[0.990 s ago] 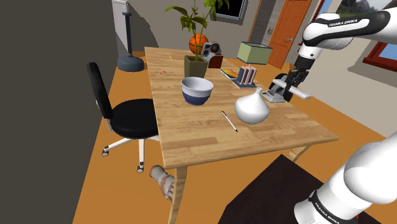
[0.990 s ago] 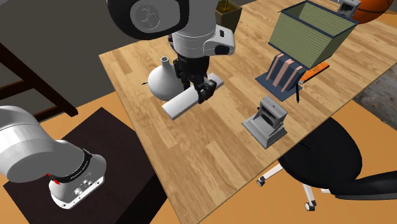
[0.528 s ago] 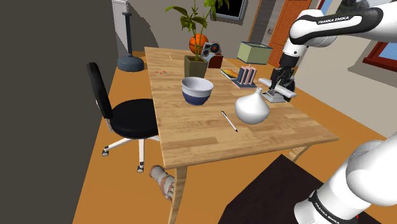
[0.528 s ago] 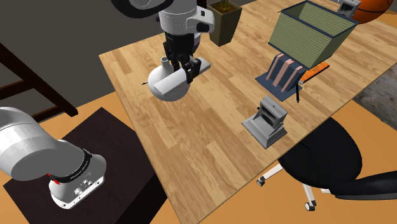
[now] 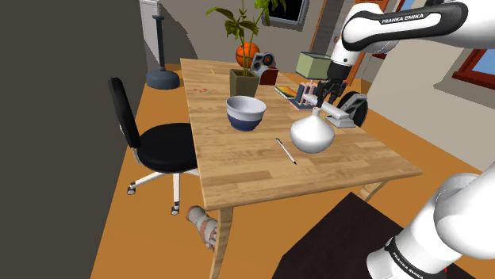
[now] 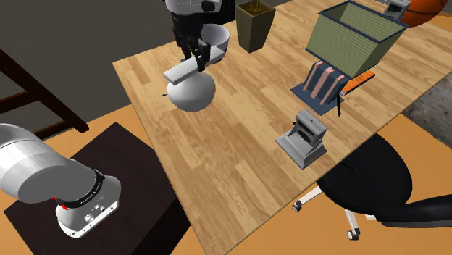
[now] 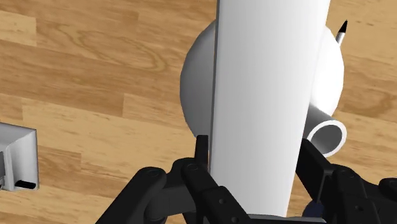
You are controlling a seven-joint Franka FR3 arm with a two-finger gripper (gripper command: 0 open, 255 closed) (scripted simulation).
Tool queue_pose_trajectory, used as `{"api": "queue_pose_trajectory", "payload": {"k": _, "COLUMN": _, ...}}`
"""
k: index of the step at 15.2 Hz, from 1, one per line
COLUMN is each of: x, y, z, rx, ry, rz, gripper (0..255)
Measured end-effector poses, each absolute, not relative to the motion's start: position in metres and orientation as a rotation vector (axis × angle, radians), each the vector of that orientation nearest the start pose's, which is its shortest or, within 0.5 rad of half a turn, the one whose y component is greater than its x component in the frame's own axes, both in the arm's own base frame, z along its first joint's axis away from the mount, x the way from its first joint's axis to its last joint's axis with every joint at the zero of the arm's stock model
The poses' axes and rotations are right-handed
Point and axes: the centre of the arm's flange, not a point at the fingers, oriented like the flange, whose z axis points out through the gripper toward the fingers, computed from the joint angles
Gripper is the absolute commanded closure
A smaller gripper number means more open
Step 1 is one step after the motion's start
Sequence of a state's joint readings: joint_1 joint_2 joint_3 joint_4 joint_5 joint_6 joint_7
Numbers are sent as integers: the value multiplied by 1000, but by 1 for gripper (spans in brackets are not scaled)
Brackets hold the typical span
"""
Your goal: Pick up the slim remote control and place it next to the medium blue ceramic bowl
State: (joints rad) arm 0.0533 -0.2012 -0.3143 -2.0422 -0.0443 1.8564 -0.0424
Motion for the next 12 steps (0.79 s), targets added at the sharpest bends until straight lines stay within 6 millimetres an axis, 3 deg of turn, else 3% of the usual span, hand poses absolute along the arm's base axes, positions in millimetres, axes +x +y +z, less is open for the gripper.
{"api": "queue_pose_trajectory", "payload": {"k": 12, "x": 562, "y": 1, "z": 517, "rx": -3108, "ry": 309, "rz": 12, "gripper": 255}}
